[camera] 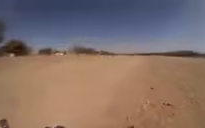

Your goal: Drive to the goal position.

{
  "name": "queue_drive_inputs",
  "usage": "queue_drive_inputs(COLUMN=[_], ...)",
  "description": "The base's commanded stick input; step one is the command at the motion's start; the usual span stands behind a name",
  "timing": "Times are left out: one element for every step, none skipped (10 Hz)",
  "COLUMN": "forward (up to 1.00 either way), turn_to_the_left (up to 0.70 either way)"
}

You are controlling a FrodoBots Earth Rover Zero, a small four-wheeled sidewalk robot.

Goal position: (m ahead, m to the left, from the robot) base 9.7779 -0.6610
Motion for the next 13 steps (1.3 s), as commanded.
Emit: queue_drive_inputs(forward=[1.0, 1.0, 1.0, 1.0, 1.0, 1.0, 1.0, 1.0, 1.0, 1.0, 1.0, 1.0, 1.0], turn_to_the_left=[-0.27, -0.21, 0.0, 0.0, 0.0, 0.0, 0.0, 0.0, 0.0, 0.0, 0.0, 0.0, 0.0])
